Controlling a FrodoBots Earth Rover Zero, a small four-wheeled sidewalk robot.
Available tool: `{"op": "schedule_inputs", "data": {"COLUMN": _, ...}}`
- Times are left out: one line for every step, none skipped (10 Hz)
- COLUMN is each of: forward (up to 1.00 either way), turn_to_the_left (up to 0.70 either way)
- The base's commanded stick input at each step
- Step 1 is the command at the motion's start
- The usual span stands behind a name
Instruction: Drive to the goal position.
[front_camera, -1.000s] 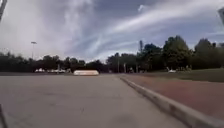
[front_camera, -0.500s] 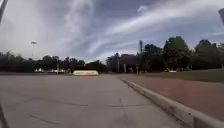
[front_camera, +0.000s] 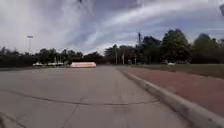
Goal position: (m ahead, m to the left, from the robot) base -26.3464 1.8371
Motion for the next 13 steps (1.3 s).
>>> {"op": "schedule_inputs", "data": {"forward": -1.0, "turn_to_the_left": 0.0}}
{"op": "schedule_inputs", "data": {"forward": -1.0, "turn_to_the_left": 0.0}}
{"op": "schedule_inputs", "data": {"forward": -1.0, "turn_to_the_left": 0.0}}
{"op": "schedule_inputs", "data": {"forward": -1.0, "turn_to_the_left": 0.0}}
{"op": "schedule_inputs", "data": {"forward": -1.0, "turn_to_the_left": 0.0}}
{"op": "schedule_inputs", "data": {"forward": -1.0, "turn_to_the_left": 0.0}}
{"op": "schedule_inputs", "data": {"forward": -1.0, "turn_to_the_left": 0.0}}
{"op": "schedule_inputs", "data": {"forward": -1.0, "turn_to_the_left": 0.02}}
{"op": "schedule_inputs", "data": {"forward": -1.0, "turn_to_the_left": 0.13}}
{"op": "schedule_inputs", "data": {"forward": -1.0, "turn_to_the_left": 0.32}}
{"op": "schedule_inputs", "data": {"forward": -1.0, "turn_to_the_left": 0.4}}
{"op": "schedule_inputs", "data": {"forward": -1.0, "turn_to_the_left": 0.4}}
{"op": "schedule_inputs", "data": {"forward": -1.0, "turn_to_the_left": 0.4}}
